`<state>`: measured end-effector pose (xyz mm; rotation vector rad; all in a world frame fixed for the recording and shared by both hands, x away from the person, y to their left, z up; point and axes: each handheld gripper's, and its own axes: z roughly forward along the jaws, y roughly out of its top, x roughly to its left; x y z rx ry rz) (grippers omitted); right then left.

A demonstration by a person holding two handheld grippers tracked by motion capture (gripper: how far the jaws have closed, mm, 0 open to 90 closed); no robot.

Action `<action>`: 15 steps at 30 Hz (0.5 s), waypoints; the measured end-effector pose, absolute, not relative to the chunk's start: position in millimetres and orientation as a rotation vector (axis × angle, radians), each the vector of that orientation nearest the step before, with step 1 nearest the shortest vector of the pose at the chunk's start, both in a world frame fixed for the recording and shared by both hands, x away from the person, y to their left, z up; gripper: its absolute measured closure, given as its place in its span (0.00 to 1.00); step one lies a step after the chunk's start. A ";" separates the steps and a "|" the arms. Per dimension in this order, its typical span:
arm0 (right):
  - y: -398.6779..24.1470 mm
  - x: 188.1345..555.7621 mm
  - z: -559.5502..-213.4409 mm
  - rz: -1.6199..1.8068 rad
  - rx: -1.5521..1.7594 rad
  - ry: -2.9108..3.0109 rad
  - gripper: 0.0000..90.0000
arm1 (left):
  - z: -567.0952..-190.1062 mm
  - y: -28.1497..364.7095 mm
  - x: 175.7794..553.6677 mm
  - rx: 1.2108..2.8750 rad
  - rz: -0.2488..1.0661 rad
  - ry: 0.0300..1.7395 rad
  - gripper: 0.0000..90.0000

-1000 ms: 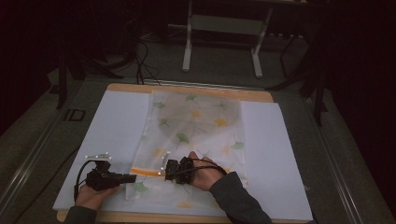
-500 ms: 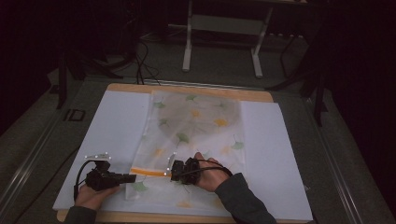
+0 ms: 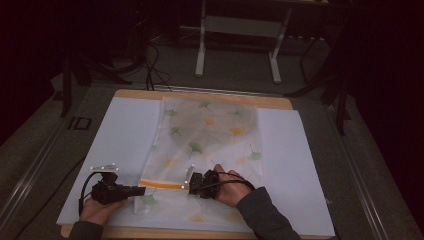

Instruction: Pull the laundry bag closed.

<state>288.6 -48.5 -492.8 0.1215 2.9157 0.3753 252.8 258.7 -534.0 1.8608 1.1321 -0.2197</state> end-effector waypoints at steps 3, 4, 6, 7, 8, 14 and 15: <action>-50.2 288.4 -492.2 0.374 0.121 2.914 0.94 | -534.3 259.0 252.6 1.860 -0.222 1.134 0.99; -51.4 288.0 -492.1 0.371 0.120 2.912 0.94 | -534.2 259.1 252.5 1.859 -0.221 1.135 0.99; -53.2 288.0 -491.9 0.368 0.122 2.911 0.94 | -534.1 259.2 252.5 1.858 -0.221 1.135 0.99; -53.2 288.0 -491.9 0.368 0.122 2.911 0.94 | -534.1 259.2 252.5 1.858 -0.221 1.135 0.99; -54.4 288.0 -491.6 0.366 0.124 2.912 0.94 | -534.2 259.0 252.4 1.858 -0.221 1.136 0.99; -59.6 287.6 -491.6 0.352 0.126 2.904 0.94 | -534.1 259.3 252.4 1.859 -0.219 1.135 0.99; -60.6 287.5 -491.6 0.352 0.132 2.906 0.94 | -534.2 259.4 252.4 1.860 -0.218 1.135 0.99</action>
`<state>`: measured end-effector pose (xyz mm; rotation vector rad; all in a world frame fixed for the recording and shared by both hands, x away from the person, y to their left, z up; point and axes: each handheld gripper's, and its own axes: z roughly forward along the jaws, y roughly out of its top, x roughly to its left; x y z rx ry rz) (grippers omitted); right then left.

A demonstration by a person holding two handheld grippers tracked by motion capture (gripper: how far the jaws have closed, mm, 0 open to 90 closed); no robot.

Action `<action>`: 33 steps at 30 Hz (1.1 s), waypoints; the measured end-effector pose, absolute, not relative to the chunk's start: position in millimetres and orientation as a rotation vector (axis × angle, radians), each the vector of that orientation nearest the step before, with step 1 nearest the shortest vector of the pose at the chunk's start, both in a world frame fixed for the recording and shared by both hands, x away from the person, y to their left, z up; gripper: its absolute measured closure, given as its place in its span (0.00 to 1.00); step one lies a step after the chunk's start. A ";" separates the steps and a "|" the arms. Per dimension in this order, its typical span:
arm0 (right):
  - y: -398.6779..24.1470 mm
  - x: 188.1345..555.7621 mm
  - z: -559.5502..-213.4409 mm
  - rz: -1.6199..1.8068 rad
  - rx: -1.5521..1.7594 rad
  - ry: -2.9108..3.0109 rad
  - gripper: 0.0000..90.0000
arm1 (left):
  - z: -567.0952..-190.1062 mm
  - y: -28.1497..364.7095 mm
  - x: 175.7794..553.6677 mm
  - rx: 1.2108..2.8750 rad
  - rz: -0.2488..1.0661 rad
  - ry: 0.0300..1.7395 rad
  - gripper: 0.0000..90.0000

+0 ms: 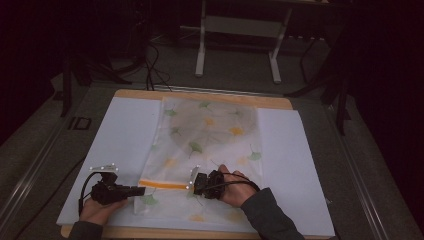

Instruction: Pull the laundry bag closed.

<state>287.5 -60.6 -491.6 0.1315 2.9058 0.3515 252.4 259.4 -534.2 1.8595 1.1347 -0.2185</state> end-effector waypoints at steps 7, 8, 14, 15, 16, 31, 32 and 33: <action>-68.5 288.1 -491.7 0.344 0.147 2.903 0.94 | -534.3 259.4 252.4 1.860 -0.218 1.135 0.99; -69.3 288.1 -491.6 0.343 0.146 2.903 0.94 | -534.2 259.4 252.3 1.861 -0.217 1.137 0.99; -76.0 288.6 -490.7 0.352 0.171 2.900 0.94 | -533.9 259.7 252.1 1.858 -0.217 1.135 0.99; -76.9 288.9 -490.4 0.360 0.167 2.900 0.94 | -533.9 259.4 252.1 1.860 -0.215 1.136 0.99; -77.3 288.8 -490.0 0.355 0.164 2.896 0.94 | -534.0 259.4 252.1 1.861 -0.216 1.137 0.99; -90.1 289.7 -489.9 0.344 0.196 2.900 0.94 | -533.6 259.7 251.9 1.862 -0.215 1.137 0.99; -91.1 290.0 -489.8 0.344 0.194 2.901 0.94 | -533.6 259.6 251.8 1.863 -0.214 1.138 0.99; -91.9 289.8 -490.0 0.339 0.199 2.899 0.94 | -533.6 259.7 251.8 1.862 -0.212 1.138 0.99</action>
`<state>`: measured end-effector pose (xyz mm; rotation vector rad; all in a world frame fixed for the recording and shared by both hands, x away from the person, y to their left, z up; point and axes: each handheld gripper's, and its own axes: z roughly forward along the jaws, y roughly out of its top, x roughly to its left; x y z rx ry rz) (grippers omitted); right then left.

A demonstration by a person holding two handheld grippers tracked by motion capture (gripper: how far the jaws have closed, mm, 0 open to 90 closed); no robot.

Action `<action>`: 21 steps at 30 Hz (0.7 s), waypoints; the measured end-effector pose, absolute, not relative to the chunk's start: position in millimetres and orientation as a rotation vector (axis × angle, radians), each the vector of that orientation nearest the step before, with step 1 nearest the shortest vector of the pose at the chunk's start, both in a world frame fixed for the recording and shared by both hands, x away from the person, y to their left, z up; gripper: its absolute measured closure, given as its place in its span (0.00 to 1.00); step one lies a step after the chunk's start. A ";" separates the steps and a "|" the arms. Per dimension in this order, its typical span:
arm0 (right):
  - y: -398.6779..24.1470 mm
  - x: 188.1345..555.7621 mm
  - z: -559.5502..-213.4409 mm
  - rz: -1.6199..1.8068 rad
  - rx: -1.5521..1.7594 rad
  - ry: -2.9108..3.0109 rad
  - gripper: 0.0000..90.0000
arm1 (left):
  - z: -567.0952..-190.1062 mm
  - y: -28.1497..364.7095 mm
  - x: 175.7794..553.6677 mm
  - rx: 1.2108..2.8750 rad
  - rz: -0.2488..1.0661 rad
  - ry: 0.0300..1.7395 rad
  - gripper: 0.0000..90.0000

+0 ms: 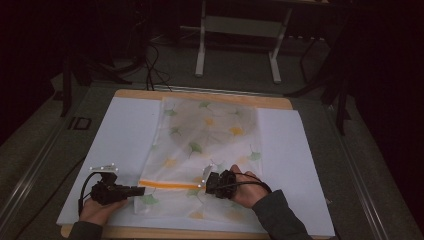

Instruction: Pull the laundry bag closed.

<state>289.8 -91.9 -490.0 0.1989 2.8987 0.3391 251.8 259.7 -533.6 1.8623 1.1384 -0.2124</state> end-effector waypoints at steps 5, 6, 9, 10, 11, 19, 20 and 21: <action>-96.5 290.8 -490.8 0.334 0.208 2.899 0.94 | -533.9 259.8 251.9 1.860 -0.214 1.139 0.99; -97.6 291.0 -490.8 0.335 0.212 2.902 0.94 | -534.0 259.8 251.9 1.859 -0.213 1.140 0.99; -101.7 291.9 -491.2 0.335 0.223 2.902 0.94 | -534.0 259.7 251.8 1.858 -0.215 1.141 0.99; -102.9 291.9 -491.2 0.332 0.231 2.903 0.94 | -534.0 259.7 251.8 1.858 -0.215 1.141 0.99; -104.0 292.0 -491.3 0.329 0.230 2.903 0.94 | -534.1 259.6 251.9 1.859 -0.215 1.141 0.99; -114.1 292.9 -492.0 0.319 0.252 2.901 0.94 | -534.4 259.7 251.9 1.857 -0.216 1.142 0.99; -114.1 292.9 -492.0 0.319 0.252 2.901 0.94 | -534.4 259.7 251.9 1.857 -0.216 1.142 0.99; -115.3 292.9 -492.2 0.318 0.255 2.901 0.94 | -534.2 259.7 251.8 1.860 -0.214 1.140 0.99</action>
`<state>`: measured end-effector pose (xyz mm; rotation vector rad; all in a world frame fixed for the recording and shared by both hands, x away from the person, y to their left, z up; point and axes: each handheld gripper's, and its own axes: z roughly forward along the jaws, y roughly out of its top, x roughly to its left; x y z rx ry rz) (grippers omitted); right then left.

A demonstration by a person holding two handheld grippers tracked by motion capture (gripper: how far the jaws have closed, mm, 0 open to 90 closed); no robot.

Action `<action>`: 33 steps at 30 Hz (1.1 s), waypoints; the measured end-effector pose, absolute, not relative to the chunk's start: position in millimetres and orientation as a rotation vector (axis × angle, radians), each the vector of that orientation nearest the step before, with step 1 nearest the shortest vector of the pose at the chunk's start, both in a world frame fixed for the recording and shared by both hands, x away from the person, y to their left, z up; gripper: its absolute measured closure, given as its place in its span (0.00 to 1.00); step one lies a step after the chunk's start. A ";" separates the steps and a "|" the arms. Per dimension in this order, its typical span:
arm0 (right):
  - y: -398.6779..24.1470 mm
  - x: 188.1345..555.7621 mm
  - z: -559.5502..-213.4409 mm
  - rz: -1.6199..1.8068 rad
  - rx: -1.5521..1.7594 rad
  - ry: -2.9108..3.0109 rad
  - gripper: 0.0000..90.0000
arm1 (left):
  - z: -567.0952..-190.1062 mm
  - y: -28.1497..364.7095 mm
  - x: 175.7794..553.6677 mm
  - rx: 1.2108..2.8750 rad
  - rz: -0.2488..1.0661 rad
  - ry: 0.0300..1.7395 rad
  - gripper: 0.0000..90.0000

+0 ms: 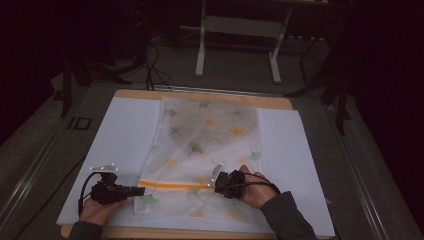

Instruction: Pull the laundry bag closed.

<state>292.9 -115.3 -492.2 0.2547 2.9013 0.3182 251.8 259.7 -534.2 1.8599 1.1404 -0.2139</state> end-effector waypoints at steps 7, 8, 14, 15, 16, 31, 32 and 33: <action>-125.1 293.1 -493.8 0.303 0.283 2.899 0.94 | -534.2 260.0 251.7 1.857 -0.215 1.143 0.99; -126.6 293.2 -493.7 0.306 0.286 2.899 0.94 | -534.2 259.9 251.7 1.857 -0.215 1.143 0.99; -135.3 293.8 -493.0 0.300 0.305 2.890 0.94 | -533.9 260.0 251.5 1.856 -0.215 1.144 0.99; -136.5 293.7 -492.7 0.296 0.310 2.892 0.94 | -534.0 260.0 251.5 1.856 -0.215 1.144 0.99; -137.8 293.5 -492.9 0.295 0.317 2.892 0.94 | -534.2 260.1 251.7 1.858 -0.214 1.142 0.99; -149.6 292.0 -491.9 0.276 0.333 2.893 0.94 | -534.8 259.9 252.3 1.860 -0.213 1.145 0.99; -149.8 291.8 -492.0 0.272 0.339 2.892 0.94 | -534.7 260.1 252.2 1.857 -0.215 1.145 0.99; -150.1 292.0 -491.9 0.278 0.344 2.894 0.94 | -534.5 260.3 252.1 1.857 -0.215 1.144 0.99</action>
